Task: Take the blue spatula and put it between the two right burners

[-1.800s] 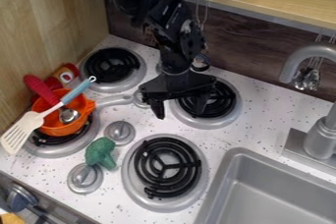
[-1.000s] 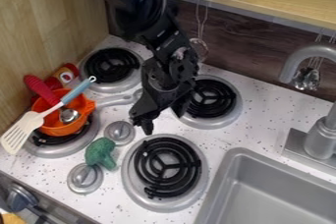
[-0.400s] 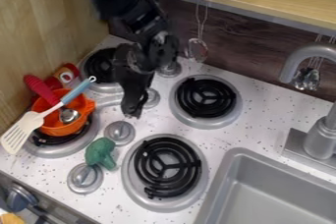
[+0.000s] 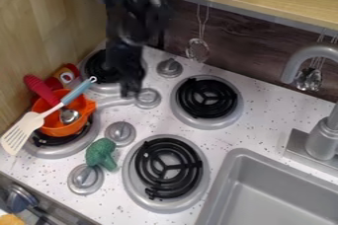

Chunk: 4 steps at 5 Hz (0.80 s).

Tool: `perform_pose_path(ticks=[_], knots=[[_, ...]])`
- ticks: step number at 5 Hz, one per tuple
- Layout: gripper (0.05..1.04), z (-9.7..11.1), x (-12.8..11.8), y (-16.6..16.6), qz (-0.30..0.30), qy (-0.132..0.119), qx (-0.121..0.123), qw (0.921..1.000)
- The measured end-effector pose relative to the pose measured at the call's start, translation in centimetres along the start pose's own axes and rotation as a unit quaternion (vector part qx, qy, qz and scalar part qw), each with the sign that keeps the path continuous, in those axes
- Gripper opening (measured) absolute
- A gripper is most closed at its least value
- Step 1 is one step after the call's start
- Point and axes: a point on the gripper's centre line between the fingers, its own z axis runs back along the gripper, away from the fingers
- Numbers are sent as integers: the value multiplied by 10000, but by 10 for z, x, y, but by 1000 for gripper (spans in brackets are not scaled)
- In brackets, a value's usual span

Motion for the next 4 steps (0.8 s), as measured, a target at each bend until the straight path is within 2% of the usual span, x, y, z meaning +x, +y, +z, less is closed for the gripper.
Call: perform_pose_path(ticks=[1,2,3,4], knots=[[999,-10,26,-6,580,262,341,9974],[999,-13,44,-8,773,423,223,9959],[999,-25,64,-16,926,453,167,9945],[999,-30,72,-18,1168,323,228,9924]])
